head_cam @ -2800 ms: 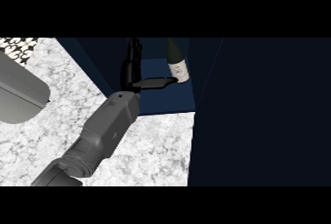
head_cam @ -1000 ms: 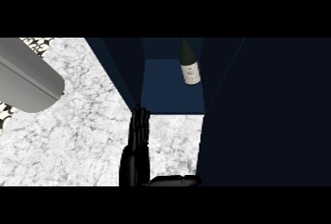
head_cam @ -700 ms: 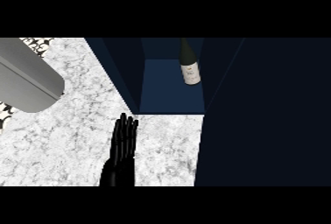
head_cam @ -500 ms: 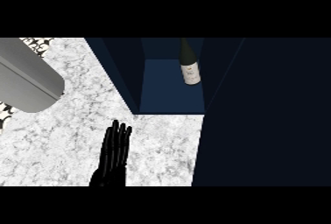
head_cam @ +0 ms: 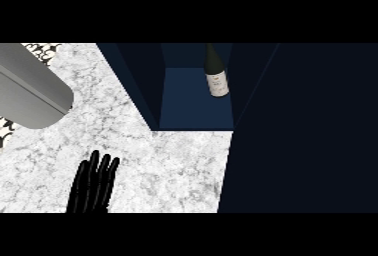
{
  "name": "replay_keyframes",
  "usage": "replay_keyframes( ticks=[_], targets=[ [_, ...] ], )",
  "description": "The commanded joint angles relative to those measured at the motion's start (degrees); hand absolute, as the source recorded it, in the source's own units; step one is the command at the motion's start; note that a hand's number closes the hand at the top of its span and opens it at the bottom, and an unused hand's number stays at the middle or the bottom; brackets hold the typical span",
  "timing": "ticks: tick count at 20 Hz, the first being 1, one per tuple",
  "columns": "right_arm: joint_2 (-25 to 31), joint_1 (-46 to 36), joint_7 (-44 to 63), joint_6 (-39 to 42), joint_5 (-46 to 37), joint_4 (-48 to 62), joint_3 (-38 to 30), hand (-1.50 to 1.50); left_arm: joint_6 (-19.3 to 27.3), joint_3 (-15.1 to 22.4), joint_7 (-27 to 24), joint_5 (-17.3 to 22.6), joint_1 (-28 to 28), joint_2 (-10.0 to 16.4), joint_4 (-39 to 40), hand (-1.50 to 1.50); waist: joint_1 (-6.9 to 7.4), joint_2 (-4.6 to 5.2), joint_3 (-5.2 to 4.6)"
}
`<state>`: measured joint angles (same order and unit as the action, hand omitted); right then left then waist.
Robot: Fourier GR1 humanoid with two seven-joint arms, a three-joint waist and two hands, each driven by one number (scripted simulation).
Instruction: Pick up the wine, place it into the cabinet and close the cabinet
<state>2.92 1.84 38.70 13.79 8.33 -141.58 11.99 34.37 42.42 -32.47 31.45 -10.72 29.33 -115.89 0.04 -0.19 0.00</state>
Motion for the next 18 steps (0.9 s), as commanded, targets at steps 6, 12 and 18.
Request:
replay_keyframes(
  ticks=[6, 12, 18],
  targets=[
    [-2.9, 4.1, 9.1, -2.4, 6.8, -6.4, 9.4, 1.5, -7.8, -12.6, -1.2, 7.1, -2.3, 4.8, -0.3, -1.5, -0.05, 0.1, -0.08],
    [1.1, 5.3, 5.8, 3.7, 6.9, -8.1, 14.8, 1.5, -11.6, -20.8, 0.1, 12.1, -7.3, 10.2, -5.1, -1.5, 0.18, -0.01, 0.02],
    [-2.9, 2.1, 10.3, -5.1, -4.2, -8.2, 32.7, 1.5, -16.3, -26.7, -0.8, 15.3, -13.9, 12.5, -6.9, -1.5, 0.43, -0.36, -0.1]
  ],
)
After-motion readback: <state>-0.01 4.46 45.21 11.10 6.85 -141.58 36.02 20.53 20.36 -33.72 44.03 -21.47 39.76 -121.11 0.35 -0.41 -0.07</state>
